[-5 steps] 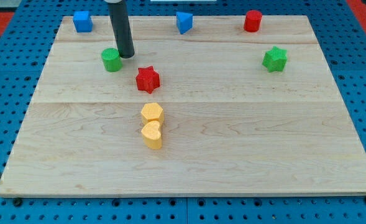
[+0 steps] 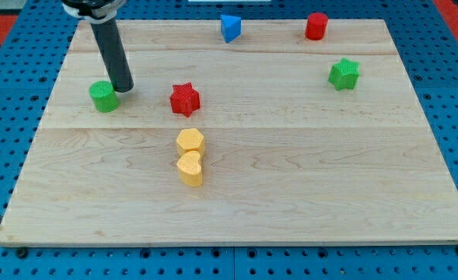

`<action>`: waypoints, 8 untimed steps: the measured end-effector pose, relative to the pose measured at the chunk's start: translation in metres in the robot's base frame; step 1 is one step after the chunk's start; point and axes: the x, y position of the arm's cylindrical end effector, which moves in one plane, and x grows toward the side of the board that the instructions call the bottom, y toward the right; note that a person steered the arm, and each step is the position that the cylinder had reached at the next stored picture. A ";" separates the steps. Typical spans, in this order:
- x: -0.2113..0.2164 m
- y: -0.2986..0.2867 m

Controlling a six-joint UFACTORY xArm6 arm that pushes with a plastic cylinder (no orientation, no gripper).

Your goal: Push the yellow heart towards the right center

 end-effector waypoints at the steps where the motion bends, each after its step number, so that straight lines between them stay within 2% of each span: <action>1: -0.009 0.029; 2: 0.010 0.019; 3: 0.020 -0.016; 4: 0.020 -0.015; 6: 0.086 0.012; 8: 0.124 0.096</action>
